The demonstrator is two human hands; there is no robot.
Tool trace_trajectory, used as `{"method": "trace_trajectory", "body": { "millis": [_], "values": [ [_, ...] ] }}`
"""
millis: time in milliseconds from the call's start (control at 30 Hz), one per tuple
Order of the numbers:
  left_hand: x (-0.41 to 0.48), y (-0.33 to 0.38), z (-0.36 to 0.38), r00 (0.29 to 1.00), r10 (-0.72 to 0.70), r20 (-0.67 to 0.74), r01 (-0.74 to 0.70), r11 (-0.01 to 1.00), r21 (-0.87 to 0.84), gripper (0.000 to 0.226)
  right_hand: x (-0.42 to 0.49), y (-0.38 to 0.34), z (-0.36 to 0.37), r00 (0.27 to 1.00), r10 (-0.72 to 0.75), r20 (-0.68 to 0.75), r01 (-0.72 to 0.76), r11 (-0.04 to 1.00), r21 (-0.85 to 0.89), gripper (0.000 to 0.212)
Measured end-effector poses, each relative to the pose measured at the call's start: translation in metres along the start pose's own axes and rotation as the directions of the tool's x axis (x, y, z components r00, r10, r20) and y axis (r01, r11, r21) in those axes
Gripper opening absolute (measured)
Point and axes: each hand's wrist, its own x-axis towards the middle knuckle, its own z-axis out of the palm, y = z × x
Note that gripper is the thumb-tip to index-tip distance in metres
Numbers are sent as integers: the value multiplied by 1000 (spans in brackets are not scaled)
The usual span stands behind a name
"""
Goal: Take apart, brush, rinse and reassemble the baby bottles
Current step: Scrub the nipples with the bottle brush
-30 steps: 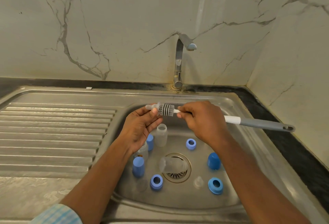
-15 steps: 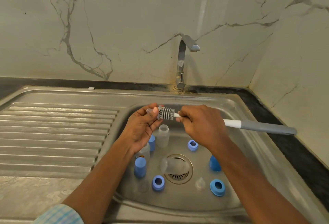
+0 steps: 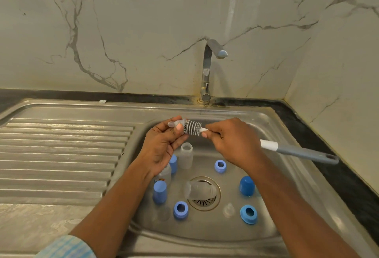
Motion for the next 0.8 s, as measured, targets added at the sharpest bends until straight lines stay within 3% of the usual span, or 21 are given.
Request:
{"method": "trace_trajectory", "body": {
  "millis": [100, 333, 467, 633, 733, 800],
  "values": [
    [3, -3, -2, 992, -77, -99, 80, 996, 29, 32, 1, -4, 2, 998, -62, -32, 56, 984, -168, 28],
    [10, -8, -14, 953, -138, -271, 136, 990, -27, 16, 2, -9, 6, 993, -112, -41, 99, 966, -238, 23],
    [11, -10, -14, 945, -152, -290, 162, 987, 10, 20, 2, -7, 6, 999, -47, 11, 48, 993, -109, 23],
    [20, 6, -39, 866, 8, -501, -5, 1000, 6, 13, -2, 5, -6, 999, 48, 7, -48, 993, 109, 31],
    [18, 0, -31, 922, 6, -386, 17, 998, 55, 16, -3, 15, -11, 994, 73, -80, -59, 984, 170, 35],
    [16, -6, -24, 960, -21, -278, 46, 996, 83, 12, -3, 13, -10, 997, 67, -47, -59, 986, 157, 30]
  ]
}}
